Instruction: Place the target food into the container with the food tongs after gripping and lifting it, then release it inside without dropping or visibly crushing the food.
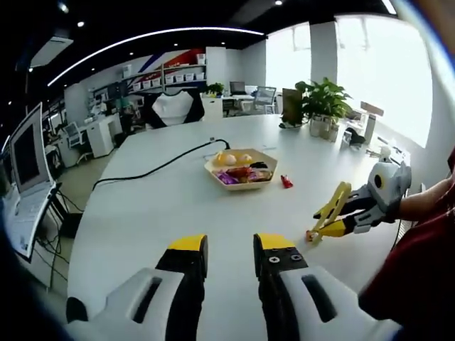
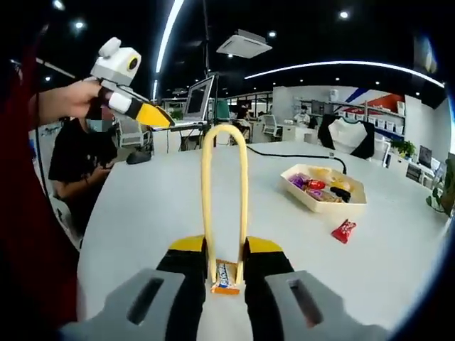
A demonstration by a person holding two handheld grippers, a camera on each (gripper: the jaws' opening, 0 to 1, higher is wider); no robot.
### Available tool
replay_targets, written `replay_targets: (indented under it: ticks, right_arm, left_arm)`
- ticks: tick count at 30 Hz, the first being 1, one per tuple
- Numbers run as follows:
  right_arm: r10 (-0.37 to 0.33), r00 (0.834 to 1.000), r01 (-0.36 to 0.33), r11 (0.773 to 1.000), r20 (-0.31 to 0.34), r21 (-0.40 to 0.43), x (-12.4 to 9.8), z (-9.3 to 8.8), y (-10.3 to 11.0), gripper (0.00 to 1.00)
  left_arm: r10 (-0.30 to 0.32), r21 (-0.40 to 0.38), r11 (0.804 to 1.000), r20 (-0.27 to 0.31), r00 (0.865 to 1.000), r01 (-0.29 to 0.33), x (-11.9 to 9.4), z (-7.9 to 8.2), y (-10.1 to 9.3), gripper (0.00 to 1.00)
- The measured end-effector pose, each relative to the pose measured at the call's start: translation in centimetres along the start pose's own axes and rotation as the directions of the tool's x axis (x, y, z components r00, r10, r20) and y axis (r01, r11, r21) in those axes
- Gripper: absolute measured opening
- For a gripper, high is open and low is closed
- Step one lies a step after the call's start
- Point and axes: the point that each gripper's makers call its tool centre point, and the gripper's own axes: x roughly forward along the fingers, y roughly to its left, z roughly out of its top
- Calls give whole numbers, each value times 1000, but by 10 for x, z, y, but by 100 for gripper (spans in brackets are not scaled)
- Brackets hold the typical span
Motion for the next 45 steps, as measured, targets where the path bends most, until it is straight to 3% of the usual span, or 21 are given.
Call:
replay_targets:
  ticks: [6,10,14,20,26,29,36,38,45]
  right_arm:
    - [-33,999,33,999,-9,36,-2,1,-3,15]
    - [-125,992,123,985,15,117,-5,5,-22,15]
    - [-216,974,195,953,69,230,-12,21,-49,15]
    - [-271,956,238,940,111,243,-19,48,-73,15]
    - [-269,952,227,940,146,255,-23,68,-78,17]
    - [-261,953,211,936,156,281,-24,66,-70,20]
    - [-283,950,231,921,131,314,-18,40,-56,22]
    - [-321,941,266,898,108,352,-18,31,-56,22]
    - [-313,945,262,895,89,362,-15,23,-50,23]
  left_arm:
    - [-7,-2,1000,-6,1000,7,2,-1,-2,27]
    - [-9,-3,1000,-8,1000,9,2,-2,-1,26]
    - [-11,-6,1000,-14,1000,11,3,-3,0,25]
    - [-14,5,1000,-21,1000,14,5,-6,-1,25]
    - [-8,0,1000,-14,1000,8,4,-5,1,25]
    - [-4,-10,1000,-15,1000,4,3,-9,2,25]
    - [-4,-17,1000,-28,1000,4,1,-17,-1,25]
    - [-2,-15,1000,-27,1000,2,0,-17,-1,25]
    - [-3,-6,1000,-30,1000,3,0,-19,-2,25]
